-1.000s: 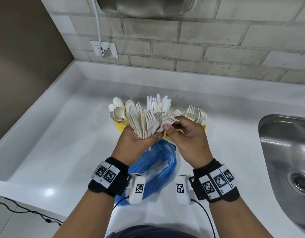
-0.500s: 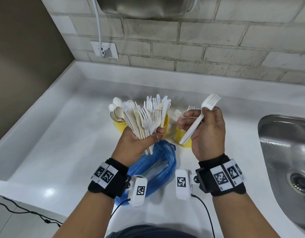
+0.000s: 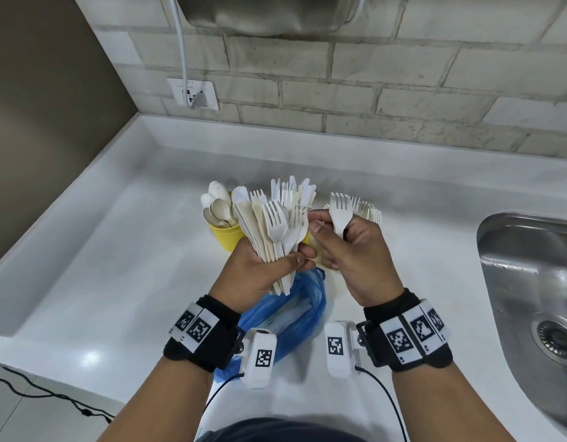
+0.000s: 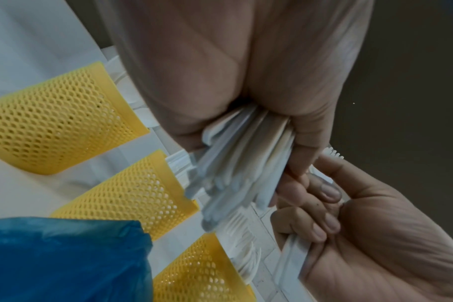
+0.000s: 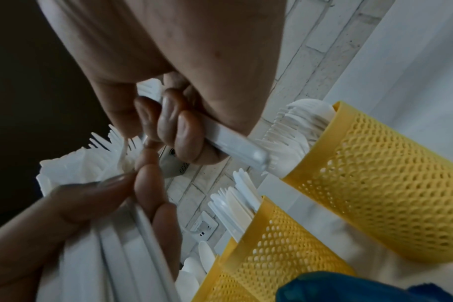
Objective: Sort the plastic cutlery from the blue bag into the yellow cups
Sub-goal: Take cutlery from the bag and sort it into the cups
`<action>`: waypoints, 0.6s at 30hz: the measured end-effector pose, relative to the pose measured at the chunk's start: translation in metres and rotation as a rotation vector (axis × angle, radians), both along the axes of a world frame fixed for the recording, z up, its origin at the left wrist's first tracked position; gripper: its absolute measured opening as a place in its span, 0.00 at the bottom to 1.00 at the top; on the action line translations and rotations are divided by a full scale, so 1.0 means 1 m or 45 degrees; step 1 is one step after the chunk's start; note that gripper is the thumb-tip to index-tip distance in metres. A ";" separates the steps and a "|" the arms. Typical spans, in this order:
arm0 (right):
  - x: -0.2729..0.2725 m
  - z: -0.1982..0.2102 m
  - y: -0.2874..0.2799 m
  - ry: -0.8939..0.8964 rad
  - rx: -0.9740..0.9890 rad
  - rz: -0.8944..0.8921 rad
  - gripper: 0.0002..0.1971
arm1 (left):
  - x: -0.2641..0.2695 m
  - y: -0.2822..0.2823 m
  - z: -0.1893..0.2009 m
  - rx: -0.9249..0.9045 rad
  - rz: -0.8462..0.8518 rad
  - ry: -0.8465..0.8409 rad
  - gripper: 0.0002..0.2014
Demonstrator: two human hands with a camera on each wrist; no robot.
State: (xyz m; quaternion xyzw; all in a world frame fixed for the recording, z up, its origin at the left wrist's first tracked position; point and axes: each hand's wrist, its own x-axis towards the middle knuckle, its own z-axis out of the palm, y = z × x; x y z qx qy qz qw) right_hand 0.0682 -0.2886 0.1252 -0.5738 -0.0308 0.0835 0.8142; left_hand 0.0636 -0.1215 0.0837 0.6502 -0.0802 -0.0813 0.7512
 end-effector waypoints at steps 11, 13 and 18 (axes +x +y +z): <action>0.003 -0.020 -0.002 0.018 -0.018 0.040 0.10 | -0.006 -0.004 0.004 -0.057 -0.086 0.039 0.10; 0.002 -0.020 -0.001 -0.004 0.013 0.023 0.14 | -0.006 -0.005 0.005 -0.051 -0.072 0.032 0.10; 0.002 -0.012 0.001 -0.027 0.112 -0.089 0.16 | -0.006 -0.006 0.003 -0.069 0.024 0.035 0.09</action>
